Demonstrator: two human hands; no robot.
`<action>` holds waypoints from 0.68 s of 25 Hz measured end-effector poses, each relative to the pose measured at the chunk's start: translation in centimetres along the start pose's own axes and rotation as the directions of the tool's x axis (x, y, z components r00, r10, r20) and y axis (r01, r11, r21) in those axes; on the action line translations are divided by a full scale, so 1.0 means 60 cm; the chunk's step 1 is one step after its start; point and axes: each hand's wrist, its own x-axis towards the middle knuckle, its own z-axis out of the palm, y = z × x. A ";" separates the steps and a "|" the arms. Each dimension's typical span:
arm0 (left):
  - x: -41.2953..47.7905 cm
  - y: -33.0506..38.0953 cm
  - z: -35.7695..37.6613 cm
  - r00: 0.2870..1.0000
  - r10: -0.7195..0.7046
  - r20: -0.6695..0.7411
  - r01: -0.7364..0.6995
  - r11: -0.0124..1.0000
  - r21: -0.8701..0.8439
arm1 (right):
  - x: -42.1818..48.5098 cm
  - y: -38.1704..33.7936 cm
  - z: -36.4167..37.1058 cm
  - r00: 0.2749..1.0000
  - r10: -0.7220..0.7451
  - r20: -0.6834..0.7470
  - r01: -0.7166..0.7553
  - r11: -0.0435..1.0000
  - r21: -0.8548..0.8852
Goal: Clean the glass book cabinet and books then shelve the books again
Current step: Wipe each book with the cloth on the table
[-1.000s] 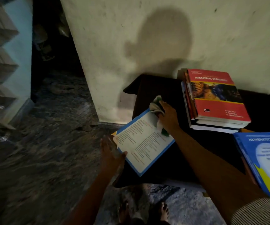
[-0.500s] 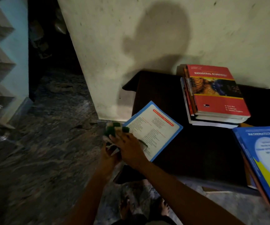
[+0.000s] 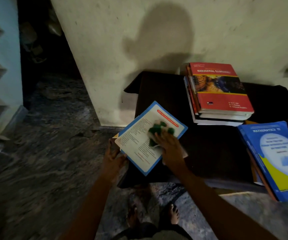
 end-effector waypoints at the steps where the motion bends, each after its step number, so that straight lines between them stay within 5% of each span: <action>1: -0.001 -0.001 0.001 1.000 -0.019 0.005 0.019 1.000 -0.011 | -0.024 -0.037 0.005 0.999 -0.035 -0.011 0.035 0.998 0.045; 5: -0.020 0.026 0.033 0.994 -0.108 0.003 0.108 0.990 -0.095 | -0.107 -0.138 0.014 0.966 -0.230 0.120 0.187 0.939 0.288; 7: -0.033 0.036 0.050 0.966 -0.259 0.003 0.257 0.957 -0.131 | -0.085 -0.134 -0.022 0.973 -0.147 0.177 0.049 0.884 0.466; 9: -0.038 0.039 0.071 0.967 -0.254 -0.022 0.248 0.959 -0.138 | -0.074 -0.125 -0.071 0.974 0.001 0.228 -0.145 0.774 0.616; 14: -0.097 0.053 0.139 0.971 0.069 -0.228 -0.073 0.997 -0.010 | -0.062 -0.062 -0.217 0.979 0.117 0.167 -0.201 0.692 0.693; 17: -0.159 0.080 0.189 0.905 0.314 -0.288 -0.302 0.949 0.086 | -0.084 -0.005 -0.286 0.980 0.160 0.117 -0.196 0.695 0.691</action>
